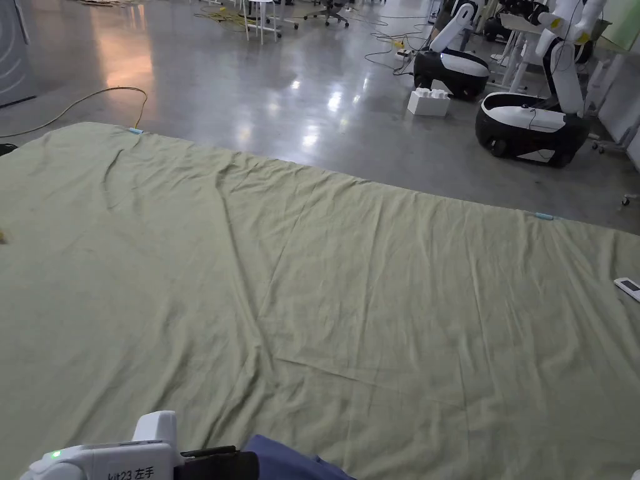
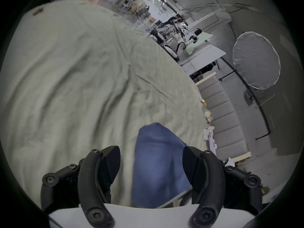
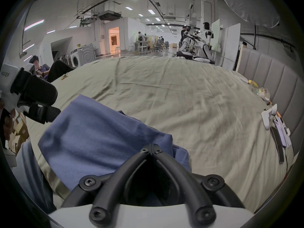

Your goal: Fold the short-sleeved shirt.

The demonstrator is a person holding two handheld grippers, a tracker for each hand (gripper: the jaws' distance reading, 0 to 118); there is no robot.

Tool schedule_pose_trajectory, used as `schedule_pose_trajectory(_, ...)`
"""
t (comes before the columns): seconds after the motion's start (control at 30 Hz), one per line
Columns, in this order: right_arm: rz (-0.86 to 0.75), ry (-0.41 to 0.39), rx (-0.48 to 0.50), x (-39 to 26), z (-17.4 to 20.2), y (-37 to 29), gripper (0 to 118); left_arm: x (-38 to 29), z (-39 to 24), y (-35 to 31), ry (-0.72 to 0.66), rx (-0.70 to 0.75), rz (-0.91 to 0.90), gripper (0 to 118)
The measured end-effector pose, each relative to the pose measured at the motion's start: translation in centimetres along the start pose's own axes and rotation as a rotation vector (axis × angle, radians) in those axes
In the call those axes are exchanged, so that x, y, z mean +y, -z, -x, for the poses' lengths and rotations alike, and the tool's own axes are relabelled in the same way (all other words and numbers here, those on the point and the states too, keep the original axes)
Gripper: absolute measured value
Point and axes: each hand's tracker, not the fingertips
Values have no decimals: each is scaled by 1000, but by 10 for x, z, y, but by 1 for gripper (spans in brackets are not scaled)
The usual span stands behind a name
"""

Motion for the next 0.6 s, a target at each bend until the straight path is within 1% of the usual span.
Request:
schedule_pose_trajectory(0.1,-2,-8,-10,-2,-2,-1,0,4,7,19,-10,-45,94,80)
schedule_pose_trajectory(0.2,-12,-30,-11,-4,-1,-2,0,6,17,40,-73,-82,197,80)
schedule_pose_trajectory(0.3,-21,-59,-16,-8,1,1,0,5,25,58,-85,-123,241,78)
schedule_pose_trajectory(0.37,-25,-61,-15,-9,1,1,0,6,27,62,-96,-162,230,68)
schedule_pose_trajectory(0.4,-25,-63,-14,-9,1,1,0,6,27,64,-107,-175,242,68)
schedule_pose_trajectory(0.43,-25,-64,-14,-9,1,1,0,5,27,66,-116,-184,254,65)
schedule_pose_trajectory(0.53,-22,-63,-16,-8,1,1,0,1,31,73,-116,-180,259,51)
schedule_pose_trajectory(0.6,-24,-65,-14,-8,1,1,0,-1,37,74,-131,-198,254,38)
